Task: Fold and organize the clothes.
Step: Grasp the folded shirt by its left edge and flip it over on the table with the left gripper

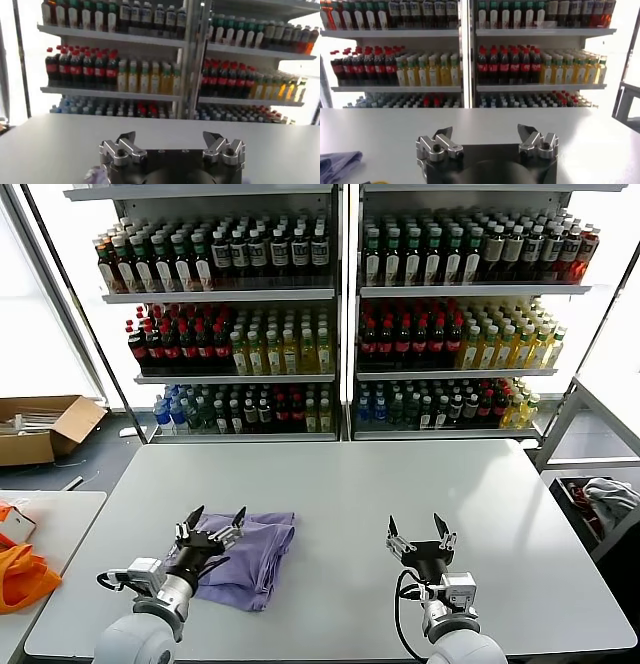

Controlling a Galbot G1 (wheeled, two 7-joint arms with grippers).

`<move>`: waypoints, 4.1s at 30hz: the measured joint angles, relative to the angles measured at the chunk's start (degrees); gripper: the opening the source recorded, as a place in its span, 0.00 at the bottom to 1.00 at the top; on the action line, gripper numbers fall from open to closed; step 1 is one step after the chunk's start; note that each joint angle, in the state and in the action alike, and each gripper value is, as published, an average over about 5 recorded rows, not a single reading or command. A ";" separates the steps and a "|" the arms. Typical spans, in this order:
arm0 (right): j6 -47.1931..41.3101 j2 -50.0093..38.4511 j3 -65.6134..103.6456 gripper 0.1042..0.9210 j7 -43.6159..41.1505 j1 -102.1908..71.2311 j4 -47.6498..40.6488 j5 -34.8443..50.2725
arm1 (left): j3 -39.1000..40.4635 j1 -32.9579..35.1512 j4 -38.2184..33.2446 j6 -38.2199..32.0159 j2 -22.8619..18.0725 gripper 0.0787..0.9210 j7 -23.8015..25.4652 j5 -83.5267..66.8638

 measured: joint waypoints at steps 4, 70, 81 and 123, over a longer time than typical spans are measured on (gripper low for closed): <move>-0.02 -0.25 0.07 0.88 0.00 0.02 -0.02 0.11 | -2.22 0.02 2.76 -0.23 0.87 0.88 0.76 1.61; 0.33 -1.02 0.02 0.88 -0.14 1.65 -0.27 0.92 | -10.06 1.39 11.78 4.21 4.00 0.06 5.14 -1.83; 0.80 -0.83 -0.12 0.88 -0.16 2.46 -1.47 1.48 | -23.09 0.87 12.71 3.39 11.99 0.06 4.67 1.91; 0.37 4.05 2.78 0.88 0.33 -4.95 -0.64 -3.11 | 23.60 -12.79 5.23 6.79 -4.40 0.32 -3.48 3.21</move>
